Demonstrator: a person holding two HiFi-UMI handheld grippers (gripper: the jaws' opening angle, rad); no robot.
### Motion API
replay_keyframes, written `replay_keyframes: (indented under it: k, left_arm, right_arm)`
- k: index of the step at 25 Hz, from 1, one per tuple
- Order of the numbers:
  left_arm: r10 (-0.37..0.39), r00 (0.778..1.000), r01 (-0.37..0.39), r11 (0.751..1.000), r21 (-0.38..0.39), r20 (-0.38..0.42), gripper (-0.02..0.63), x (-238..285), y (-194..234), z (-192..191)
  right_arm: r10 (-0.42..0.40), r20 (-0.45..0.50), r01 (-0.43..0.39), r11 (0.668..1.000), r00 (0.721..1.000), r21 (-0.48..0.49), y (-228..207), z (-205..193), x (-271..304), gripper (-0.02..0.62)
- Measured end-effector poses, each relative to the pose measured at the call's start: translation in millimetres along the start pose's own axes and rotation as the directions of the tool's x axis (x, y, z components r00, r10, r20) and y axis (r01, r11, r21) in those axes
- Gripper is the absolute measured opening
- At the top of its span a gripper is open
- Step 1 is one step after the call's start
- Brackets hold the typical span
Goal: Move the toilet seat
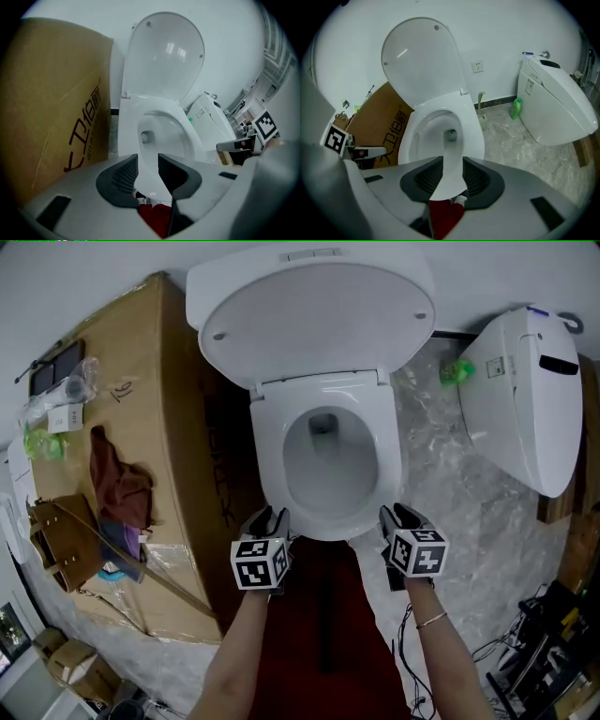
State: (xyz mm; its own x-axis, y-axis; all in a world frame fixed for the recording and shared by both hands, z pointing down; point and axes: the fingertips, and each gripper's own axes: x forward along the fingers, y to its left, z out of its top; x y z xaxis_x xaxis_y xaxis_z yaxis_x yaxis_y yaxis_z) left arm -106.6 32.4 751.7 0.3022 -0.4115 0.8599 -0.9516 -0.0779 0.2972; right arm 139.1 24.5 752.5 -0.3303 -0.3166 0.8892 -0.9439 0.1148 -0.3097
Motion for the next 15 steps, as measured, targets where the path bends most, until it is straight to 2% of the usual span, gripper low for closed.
replay_keyframes:
  k: [7,15]
  left_arm:
    - [0.030,0.998,-0.032,0.999,-0.031,-0.047,0.129,27,17,-16]
    - [0.037,0.992,-0.054,0.988,-0.142,-0.121,0.184,51,31,-37]
  right_arm:
    - [-0.006,-0.075,0.013,0.996,0.997,0.083,-22,-18,28,0.234]
    - [0.008,-0.148,0.022,0.979,0.989,0.200,-41,-37,57,0.276]
